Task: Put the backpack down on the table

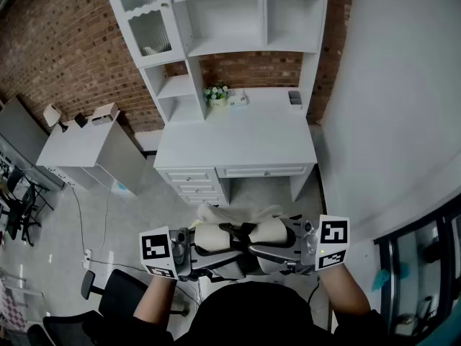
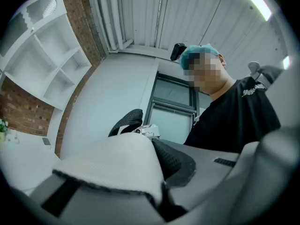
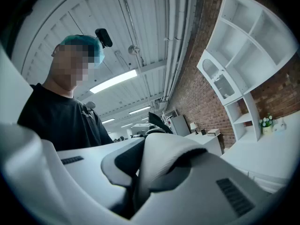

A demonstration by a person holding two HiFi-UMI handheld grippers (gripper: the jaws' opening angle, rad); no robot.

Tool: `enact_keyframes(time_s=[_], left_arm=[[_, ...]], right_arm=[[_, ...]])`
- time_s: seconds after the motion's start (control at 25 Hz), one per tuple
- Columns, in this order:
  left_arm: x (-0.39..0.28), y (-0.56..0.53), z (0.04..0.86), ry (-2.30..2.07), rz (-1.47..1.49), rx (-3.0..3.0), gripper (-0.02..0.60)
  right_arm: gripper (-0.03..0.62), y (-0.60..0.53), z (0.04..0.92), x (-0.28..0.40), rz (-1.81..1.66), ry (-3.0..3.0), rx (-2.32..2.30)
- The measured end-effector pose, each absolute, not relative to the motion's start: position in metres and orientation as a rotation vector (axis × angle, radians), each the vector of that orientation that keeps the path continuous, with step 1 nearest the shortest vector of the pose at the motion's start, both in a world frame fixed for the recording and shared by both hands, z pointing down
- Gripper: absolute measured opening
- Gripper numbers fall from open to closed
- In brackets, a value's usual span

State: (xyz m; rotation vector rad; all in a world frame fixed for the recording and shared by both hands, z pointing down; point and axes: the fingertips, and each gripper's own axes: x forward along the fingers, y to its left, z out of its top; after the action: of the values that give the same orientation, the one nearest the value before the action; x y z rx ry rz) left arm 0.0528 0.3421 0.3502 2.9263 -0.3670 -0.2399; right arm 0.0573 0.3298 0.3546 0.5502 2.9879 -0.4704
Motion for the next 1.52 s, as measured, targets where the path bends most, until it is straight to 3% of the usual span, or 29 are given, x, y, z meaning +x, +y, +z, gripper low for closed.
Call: enact_keyframes(time_s=[1.52], left_arm=[[0.173,0.311,0.365,-0.545,-0.261,2.893,0.044]], right_arm=[[0.048,0.295,0.368,0.173,-0.548,2.973,0.581]])
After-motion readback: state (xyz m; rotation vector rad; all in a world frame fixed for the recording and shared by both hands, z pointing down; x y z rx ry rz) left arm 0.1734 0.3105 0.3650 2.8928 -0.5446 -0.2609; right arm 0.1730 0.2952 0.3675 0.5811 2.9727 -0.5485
